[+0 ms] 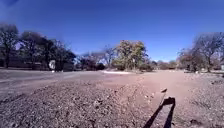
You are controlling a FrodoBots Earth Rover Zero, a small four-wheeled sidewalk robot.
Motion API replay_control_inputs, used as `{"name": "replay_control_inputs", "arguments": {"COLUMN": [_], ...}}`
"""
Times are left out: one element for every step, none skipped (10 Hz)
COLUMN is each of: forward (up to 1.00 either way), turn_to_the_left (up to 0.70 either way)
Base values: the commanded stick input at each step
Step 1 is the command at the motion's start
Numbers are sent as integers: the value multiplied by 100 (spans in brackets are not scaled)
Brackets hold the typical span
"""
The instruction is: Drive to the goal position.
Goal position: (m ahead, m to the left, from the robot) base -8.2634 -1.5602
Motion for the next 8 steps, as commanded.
{"name": "replay_control_inputs", "arguments": {"forward": [0, 0, 0, 0, 0, 0, 0, 0], "turn_to_the_left": [6, 62, 68, 70, 70, 70, 70, 70]}}
